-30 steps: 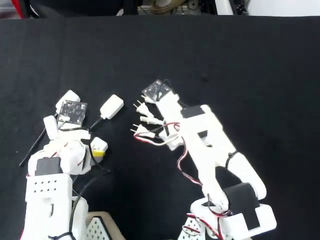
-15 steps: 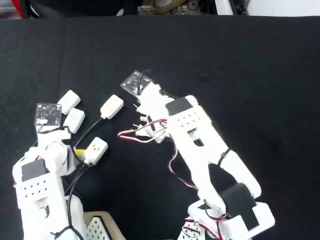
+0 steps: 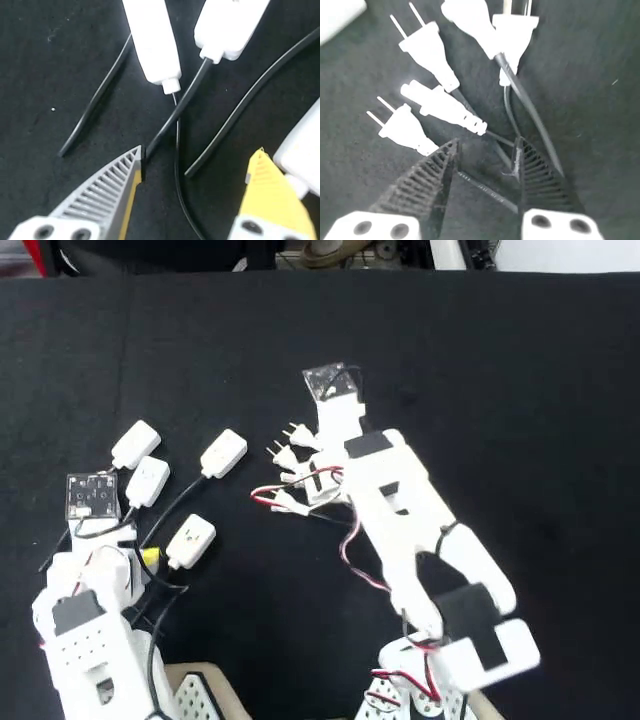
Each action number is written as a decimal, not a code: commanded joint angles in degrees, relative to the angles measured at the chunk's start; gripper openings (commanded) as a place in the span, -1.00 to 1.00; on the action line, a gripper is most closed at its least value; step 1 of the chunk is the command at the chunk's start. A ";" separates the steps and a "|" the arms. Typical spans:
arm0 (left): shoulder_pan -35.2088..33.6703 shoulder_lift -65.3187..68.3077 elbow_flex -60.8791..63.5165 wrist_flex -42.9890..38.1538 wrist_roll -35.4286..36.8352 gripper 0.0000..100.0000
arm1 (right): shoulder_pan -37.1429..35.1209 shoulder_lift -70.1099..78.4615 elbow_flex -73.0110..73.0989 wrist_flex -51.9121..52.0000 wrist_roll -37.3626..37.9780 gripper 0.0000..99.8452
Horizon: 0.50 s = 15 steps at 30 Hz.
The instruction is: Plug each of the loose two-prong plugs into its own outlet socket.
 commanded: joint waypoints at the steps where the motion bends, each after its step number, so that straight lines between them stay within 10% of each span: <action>1: 0.48 -12.31 3.21 3.96 -0.44 -0.35 | 0.62 2.24 -5.49 2.29 -15.21 -0.64; 15: 1.63 -27.96 7.43 12.04 -3.34 -0.35 | -1.14 13.76 -20.44 4.04 -49.14 -0.64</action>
